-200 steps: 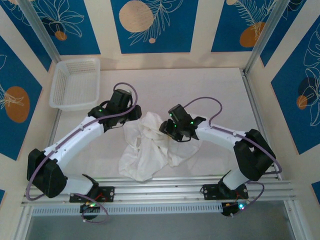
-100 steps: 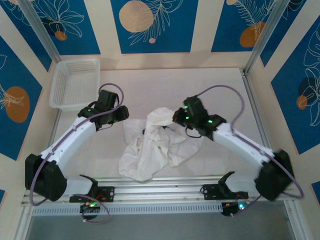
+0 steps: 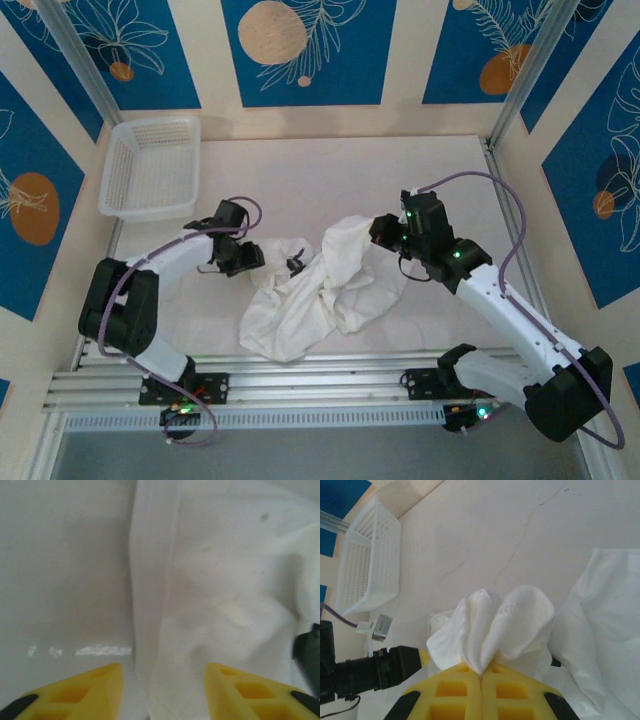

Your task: Fold the inside-out t-shirt

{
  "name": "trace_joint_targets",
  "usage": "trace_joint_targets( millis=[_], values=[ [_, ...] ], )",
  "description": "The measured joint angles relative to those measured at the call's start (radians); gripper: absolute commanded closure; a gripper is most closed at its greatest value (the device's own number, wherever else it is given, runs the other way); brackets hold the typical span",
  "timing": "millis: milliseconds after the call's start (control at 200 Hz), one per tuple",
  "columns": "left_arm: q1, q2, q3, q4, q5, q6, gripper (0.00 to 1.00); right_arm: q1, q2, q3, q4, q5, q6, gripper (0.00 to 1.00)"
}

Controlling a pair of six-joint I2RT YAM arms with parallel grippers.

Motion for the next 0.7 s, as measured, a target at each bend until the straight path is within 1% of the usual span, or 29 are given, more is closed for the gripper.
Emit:
trace_joint_targets(
  millis=[105,165,315,390,465,530,585,620,660,700],
  values=[
    [0.0,0.023,-0.014,-0.003,0.004,0.002,0.84,-0.018,0.0,0.001,-0.01,-0.006,0.0,1.0],
    [0.0,0.041,-0.014,0.008,0.021,0.006,1.0,-0.028,0.0,0.008,-0.019,-0.012,0.0,1.0],
    [0.0,0.046,-0.001,0.006,0.055,0.011,1.0,-0.076,0.0,0.079,-0.058,-0.039,0.004,1.0],
    [0.016,0.029,0.076,-0.056,0.053,0.018,1.0,-0.128,0.014,0.154,-0.085,-0.079,-0.005,1.0],
    [0.056,-0.007,0.233,-0.132,0.037,0.035,1.0,-0.222,0.053,0.291,-0.119,-0.147,-0.028,1.0],
    [0.122,-0.048,0.424,-0.169,0.013,0.049,1.0,-0.336,0.087,0.432,-0.129,-0.225,-0.042,1.0],
    [0.198,-0.087,0.603,-0.185,-0.002,0.056,1.0,-0.444,0.1,0.543,-0.119,-0.29,-0.047,1.0],
    [0.242,-0.109,0.689,-0.189,-0.003,0.056,1.0,-0.5,0.099,0.594,-0.105,-0.322,-0.05,1.0],
    [0.298,-0.144,0.779,-0.19,0.0,0.055,1.0,-0.546,0.091,0.636,-0.089,-0.353,-0.056,1.0],
    [0.342,-0.179,0.838,-0.192,0.006,0.05,1.0,-0.568,0.077,0.666,-0.076,-0.391,-0.068,1.0]
  ],
)
